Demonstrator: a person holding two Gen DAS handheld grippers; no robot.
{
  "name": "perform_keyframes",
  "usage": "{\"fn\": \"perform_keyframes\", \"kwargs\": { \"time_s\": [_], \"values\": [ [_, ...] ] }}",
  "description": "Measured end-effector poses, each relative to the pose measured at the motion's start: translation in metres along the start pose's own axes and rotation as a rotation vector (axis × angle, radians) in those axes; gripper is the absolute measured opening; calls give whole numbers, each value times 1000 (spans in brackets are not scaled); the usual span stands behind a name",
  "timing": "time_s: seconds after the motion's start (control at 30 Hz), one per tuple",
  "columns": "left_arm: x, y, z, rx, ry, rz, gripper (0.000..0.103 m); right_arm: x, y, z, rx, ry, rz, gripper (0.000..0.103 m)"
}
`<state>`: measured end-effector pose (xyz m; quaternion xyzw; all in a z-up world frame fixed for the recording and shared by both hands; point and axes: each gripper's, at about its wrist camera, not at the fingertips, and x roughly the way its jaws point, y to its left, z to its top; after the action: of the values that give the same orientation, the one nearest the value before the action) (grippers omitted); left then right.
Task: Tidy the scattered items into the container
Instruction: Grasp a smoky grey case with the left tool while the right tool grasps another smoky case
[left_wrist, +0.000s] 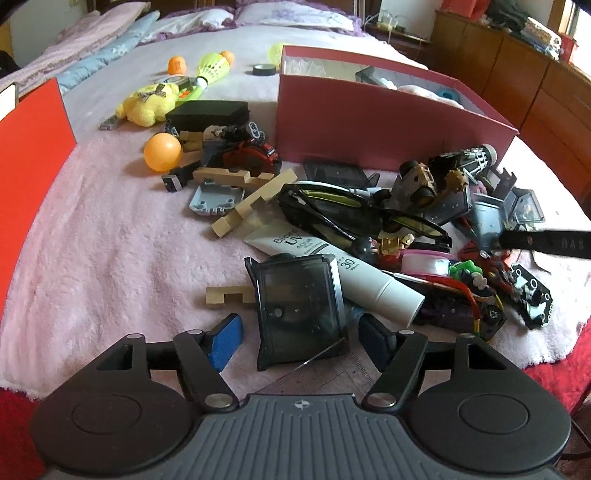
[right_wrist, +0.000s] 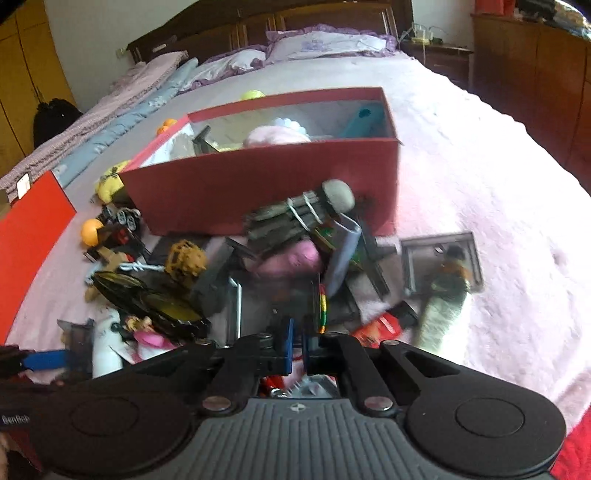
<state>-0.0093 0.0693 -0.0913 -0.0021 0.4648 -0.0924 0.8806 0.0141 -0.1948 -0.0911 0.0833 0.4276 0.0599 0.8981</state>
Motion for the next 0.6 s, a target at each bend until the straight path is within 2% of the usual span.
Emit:
{"fn": "perform_keyframes", "kwargs": {
  "time_s": [0.1,0.2,0.23,0.27,0.33,0.6],
  "values": [
    [0,1,0,-8,0,-3,73,0,-6,-4,21,14,9,5],
    [-1,1,-1,-11,-2,-5,73,-2,-4,-3,19,15,19,16],
    [-1,2,-1,-12,-3,-6,73,-4,-2,-3,12,4,16,28],
    [-1,2,-1,-13,-3,-7,74,-6,1,-3,4,-10,8,48],
    [-1,2,-1,-15,-4,-6,74,-10,7,-1,-17,-45,3,60],
    [-3,3,-2,-20,-10,-5,74,6,35,11,-127,-68,-33,60]
  ]
}}
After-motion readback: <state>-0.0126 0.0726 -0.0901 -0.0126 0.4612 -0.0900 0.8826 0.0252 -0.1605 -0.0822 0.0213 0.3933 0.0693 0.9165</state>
